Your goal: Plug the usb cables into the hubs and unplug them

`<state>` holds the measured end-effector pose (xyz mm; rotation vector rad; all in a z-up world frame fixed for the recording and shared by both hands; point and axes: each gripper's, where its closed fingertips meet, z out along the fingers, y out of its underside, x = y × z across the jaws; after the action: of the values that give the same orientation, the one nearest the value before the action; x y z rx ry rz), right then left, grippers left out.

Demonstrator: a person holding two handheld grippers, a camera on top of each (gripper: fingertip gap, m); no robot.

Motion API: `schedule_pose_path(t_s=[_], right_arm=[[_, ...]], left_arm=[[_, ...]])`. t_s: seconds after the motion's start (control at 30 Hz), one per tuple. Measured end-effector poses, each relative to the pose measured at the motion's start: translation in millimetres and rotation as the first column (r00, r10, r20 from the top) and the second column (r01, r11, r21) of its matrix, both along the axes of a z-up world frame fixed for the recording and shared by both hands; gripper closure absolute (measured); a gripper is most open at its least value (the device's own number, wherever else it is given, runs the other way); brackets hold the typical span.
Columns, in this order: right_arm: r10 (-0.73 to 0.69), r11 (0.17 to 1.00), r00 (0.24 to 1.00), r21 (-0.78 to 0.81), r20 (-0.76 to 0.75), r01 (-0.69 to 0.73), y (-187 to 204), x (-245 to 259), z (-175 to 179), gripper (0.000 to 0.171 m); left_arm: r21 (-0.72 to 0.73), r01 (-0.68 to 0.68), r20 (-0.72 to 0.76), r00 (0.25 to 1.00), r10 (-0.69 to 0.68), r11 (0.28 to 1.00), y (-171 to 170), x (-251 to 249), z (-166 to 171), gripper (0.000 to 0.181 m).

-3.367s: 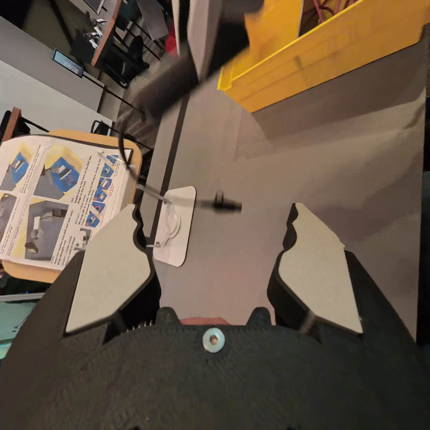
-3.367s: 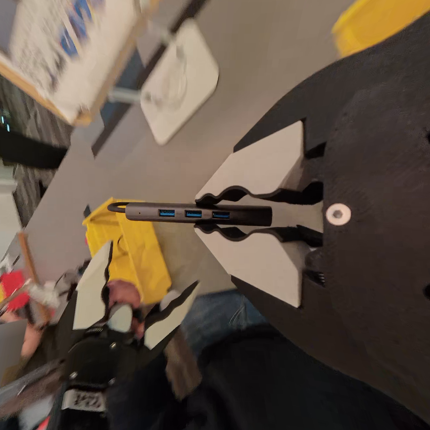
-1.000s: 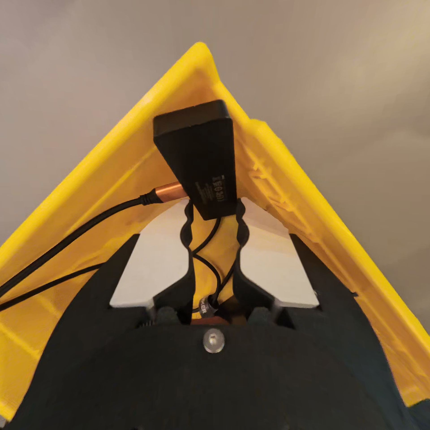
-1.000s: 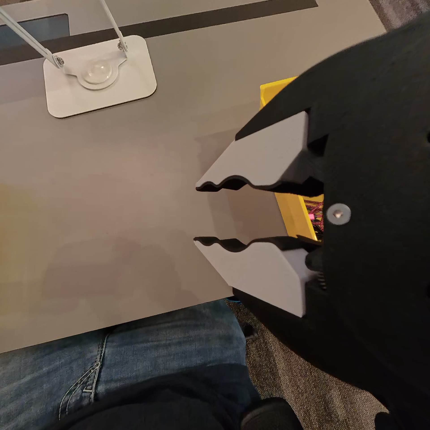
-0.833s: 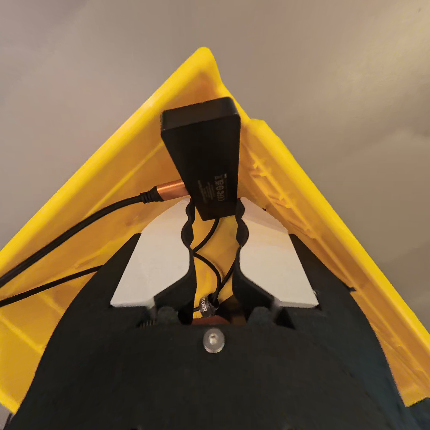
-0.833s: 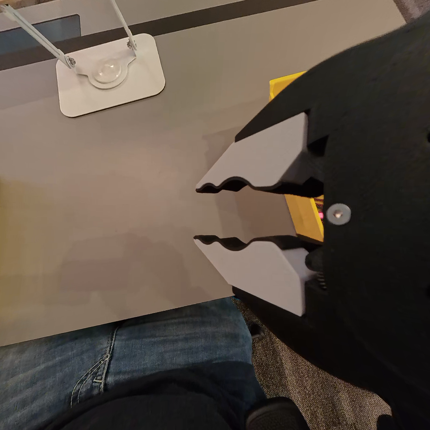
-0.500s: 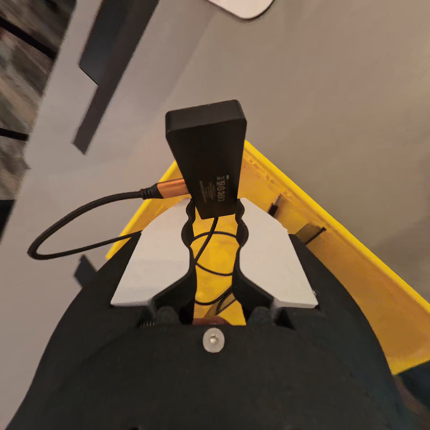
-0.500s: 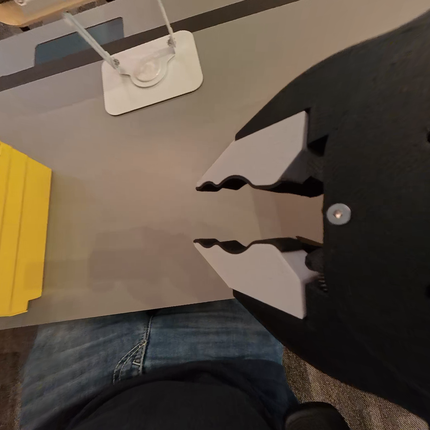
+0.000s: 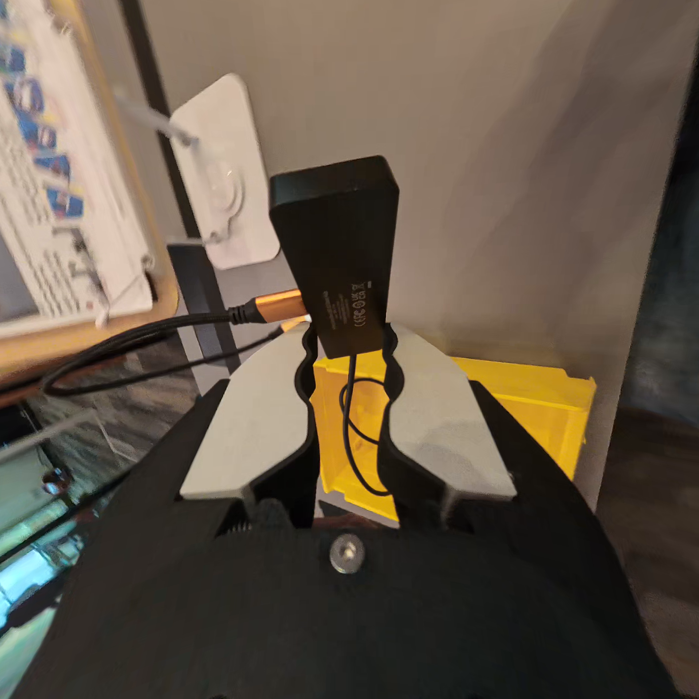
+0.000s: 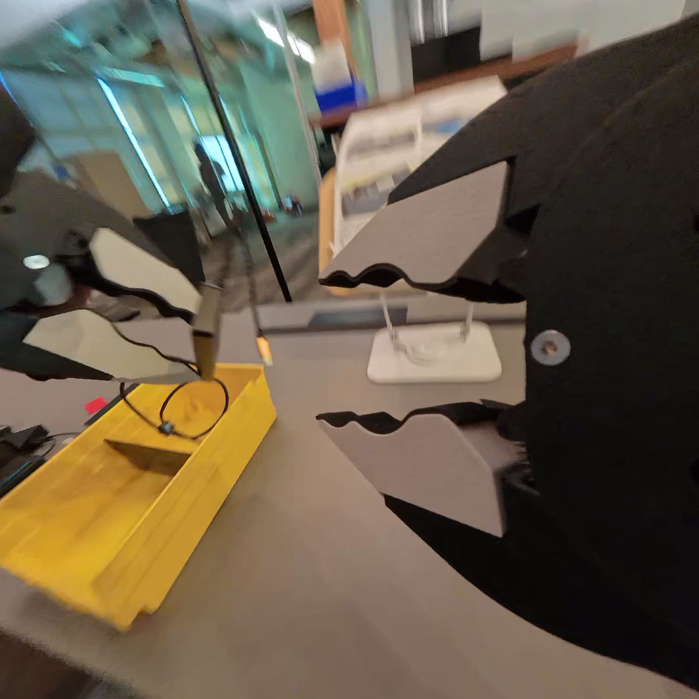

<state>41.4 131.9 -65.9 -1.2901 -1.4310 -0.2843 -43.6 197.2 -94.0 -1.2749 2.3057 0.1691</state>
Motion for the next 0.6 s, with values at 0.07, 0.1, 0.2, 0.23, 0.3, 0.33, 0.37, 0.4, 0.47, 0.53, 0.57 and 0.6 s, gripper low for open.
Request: schedule_pose_path(t_s=[0.07,0.1,0.2,0.23,0.3,0.33,0.37,0.4,0.47,0.53,0.57,0.6], right_arm=[[0.011,0.992,0.993,0.122,0.121,-0.026,1,-8,4,0.106],[0.019,0.987,0.985,0.151,0.169,-0.045,2,-11,2,0.103],[0.046,0.979,0.959,0.180,0.281,-0.099,2,-16,-10,0.104],[0.071,0.979,0.950,0.162,0.305,-0.125,-1,-17,-16,0.113],[0.112,0.977,0.932,0.130,0.345,-0.166,-8,-17,-28,0.133],[0.113,0.975,0.928,0.138,0.355,-0.172,-10,-17,-30,0.140],[0.114,0.976,0.922,0.132,0.370,-0.173,-11,-15,-33,0.153],[0.108,0.978,0.916,0.124,0.385,-0.168,-12,-13,-35,0.155],[0.088,0.983,0.915,0.117,0.393,-0.144,-11,-8,-40,0.156],[0.058,0.987,0.919,0.114,0.390,-0.111,-8,-2,-44,0.160],[0.037,0.991,0.927,0.106,0.373,-0.082,-6,1,-46,0.162],[0.007,0.993,0.939,0.110,0.343,-0.048,-3,5,-46,0.163]], left_arm=[[-0.001,0.072,-0.074,0.995,-0.071,0.997,-15,13,-4,0.149],[-0.013,0.102,-0.101,0.990,-0.102,0.995,-22,20,-6,0.149],[-0.076,0.188,-0.156,0.968,-0.198,0.979,-44,33,-16,0.149],[-0.084,0.210,-0.173,0.960,-0.221,0.974,-49,37,-19,0.149],[-0.115,0.243,-0.179,0.949,-0.260,0.963,-57,43,-23,0.149],[-0.136,0.251,-0.192,0.942,-0.274,0.958,-60,44,-26,0.149],[-0.149,0.263,-0.201,0.936,-0.289,0.953,-61,44,-29,0.150],[-0.163,0.265,-0.202,0.934,-0.295,0.950,-63,46,-32,0.150],[-0.186,0.260,-0.202,0.934,-0.296,0.948,-62,49,-36,0.150],[-0.184,0.222,-0.192,0.947,-0.257,0.957,-55,54,-38,0.151],[-0.190,0.191,-0.183,0.957,-0.226,0.963,-50,55,-38,0.152],[-0.185,0.161,-0.153,0.970,-0.190,0.970,-45,59,-36,0.142]])
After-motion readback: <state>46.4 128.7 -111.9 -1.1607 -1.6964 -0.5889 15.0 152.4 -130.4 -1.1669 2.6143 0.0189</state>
